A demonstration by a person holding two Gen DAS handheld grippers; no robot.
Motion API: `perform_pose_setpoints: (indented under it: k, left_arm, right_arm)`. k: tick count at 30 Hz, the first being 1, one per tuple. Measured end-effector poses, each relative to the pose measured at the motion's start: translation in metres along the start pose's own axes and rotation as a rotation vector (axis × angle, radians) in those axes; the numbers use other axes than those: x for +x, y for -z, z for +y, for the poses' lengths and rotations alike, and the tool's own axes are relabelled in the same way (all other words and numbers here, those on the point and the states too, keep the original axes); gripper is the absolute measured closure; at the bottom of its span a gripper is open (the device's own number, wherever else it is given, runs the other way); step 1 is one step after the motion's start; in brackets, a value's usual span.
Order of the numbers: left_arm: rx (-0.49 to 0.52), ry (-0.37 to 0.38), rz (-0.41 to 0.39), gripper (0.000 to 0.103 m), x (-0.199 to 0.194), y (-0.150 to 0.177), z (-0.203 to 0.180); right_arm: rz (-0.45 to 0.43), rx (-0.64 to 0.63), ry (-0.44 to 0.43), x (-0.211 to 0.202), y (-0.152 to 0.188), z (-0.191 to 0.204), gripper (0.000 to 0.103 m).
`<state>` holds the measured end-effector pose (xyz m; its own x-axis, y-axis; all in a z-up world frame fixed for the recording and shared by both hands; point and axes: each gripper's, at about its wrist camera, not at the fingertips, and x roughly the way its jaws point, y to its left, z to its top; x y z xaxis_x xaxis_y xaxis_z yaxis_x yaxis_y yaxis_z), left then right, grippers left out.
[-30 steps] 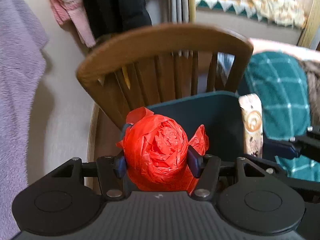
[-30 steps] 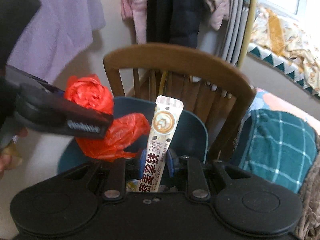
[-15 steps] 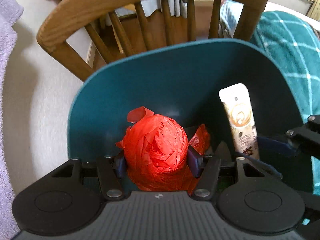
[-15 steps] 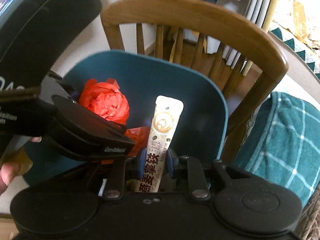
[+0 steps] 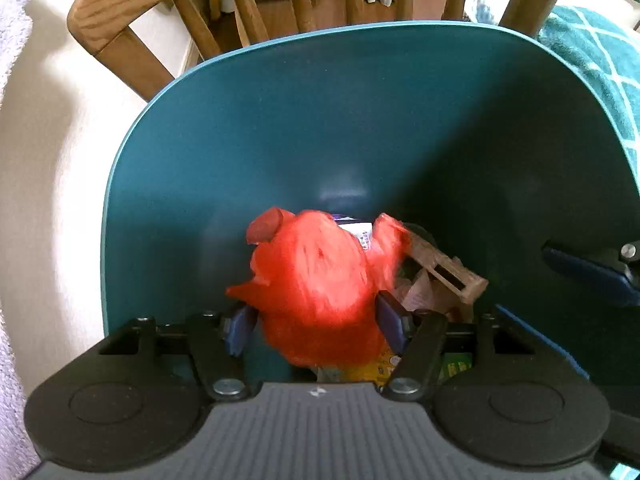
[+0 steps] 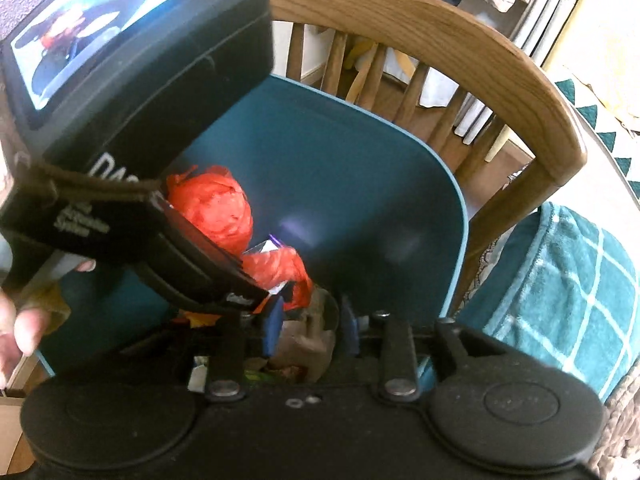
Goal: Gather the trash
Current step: 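Open the left gripper into the wastebasket while right releases the white packet inside, then move both open tools down toward the purple chip bag and white tissue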
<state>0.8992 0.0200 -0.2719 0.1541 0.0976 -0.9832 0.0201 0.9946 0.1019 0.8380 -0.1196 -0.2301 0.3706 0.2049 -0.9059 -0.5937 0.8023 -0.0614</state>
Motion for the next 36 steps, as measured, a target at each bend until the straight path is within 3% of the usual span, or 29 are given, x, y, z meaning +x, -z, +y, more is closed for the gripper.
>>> perform_pose_setpoints:
  k: [7,13,16,27,36]
  left_arm:
    - [-0.011,0.058,-0.059,0.039,-0.02,0.017,0.007]
    - [0.001,0.112,-0.147,0.039,-0.06,0.04,0.02]
    - [0.017,0.125,-0.206,0.031,-0.083,0.057,0.029]
    - [0.116,0.167,-0.4,0.029,-0.168,0.143,0.073]
    - [0.169,0.217,-0.507,0.025,-0.21,0.23,0.114]
  right_arm:
    - [-0.025,0.026,-0.003,-0.012,0.009,0.001,0.056]
    - [-0.075,0.086,-0.006,-0.041,0.016,0.003,0.05]
    - [-0.105,0.118,-0.009,-0.06,0.02,0.006,0.049]
    - [-0.248,0.272,0.007,-0.144,0.056,0.032,0.045]
    - [-0.317,0.37,0.033,-0.202,0.103,0.095,0.033]
